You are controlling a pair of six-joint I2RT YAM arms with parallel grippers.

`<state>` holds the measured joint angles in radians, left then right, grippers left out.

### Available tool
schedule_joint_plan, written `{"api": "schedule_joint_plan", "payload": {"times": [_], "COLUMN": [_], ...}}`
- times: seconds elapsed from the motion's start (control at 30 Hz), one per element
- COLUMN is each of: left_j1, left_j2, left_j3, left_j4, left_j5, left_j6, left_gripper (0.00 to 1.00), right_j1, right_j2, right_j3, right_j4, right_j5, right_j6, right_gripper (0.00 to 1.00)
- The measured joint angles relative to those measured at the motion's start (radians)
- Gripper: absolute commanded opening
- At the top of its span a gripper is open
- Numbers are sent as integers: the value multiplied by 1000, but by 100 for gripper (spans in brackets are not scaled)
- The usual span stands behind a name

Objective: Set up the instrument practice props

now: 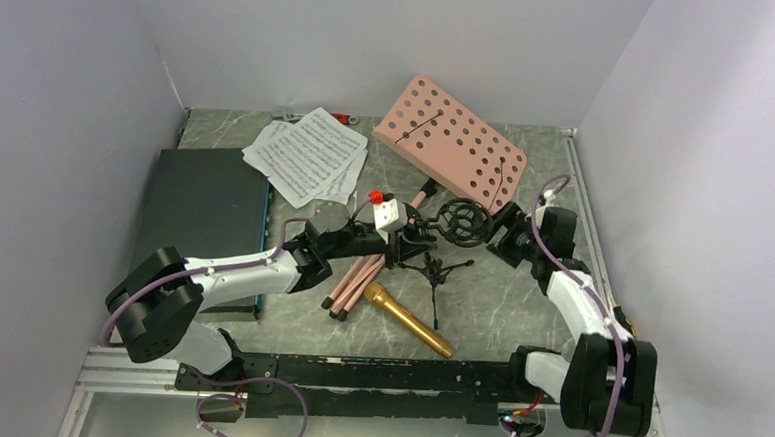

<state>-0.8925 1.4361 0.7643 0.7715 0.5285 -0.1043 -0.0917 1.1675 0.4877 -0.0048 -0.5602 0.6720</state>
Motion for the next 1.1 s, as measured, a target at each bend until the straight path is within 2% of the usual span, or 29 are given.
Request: {"api": "schedule_joint_plan", "payload": {"times": [0.33, 0.5, 0.63, 0.8, 1.1], "left_j1": [-3, -28, -57, -95, -122], "left_j2": [98, 178, 253, 343, 352], "left_j3": [130, 232, 324, 444, 468], "left_j4": [-68, -133, -174, -221, -258], "left_j5": [0, 4, 23, 54, 52], "left_j6": [-20, -8, -3, 8, 42], "left_gripper": [2, 2, 2, 2, 2], "right_j1": [0, 0, 0, 0, 0], "right_j2": [-165, -217, -253, -272, -245], "right_j3": [345, 544, 654, 675, 622], "right_j4": [-307, -363, -360, -351, -359], "right_j5": [291, 369, 364, 317, 340], "right_j6": [-97, -101, -92, -79, -90], "right_gripper": [87, 88, 88, 89, 93]}}
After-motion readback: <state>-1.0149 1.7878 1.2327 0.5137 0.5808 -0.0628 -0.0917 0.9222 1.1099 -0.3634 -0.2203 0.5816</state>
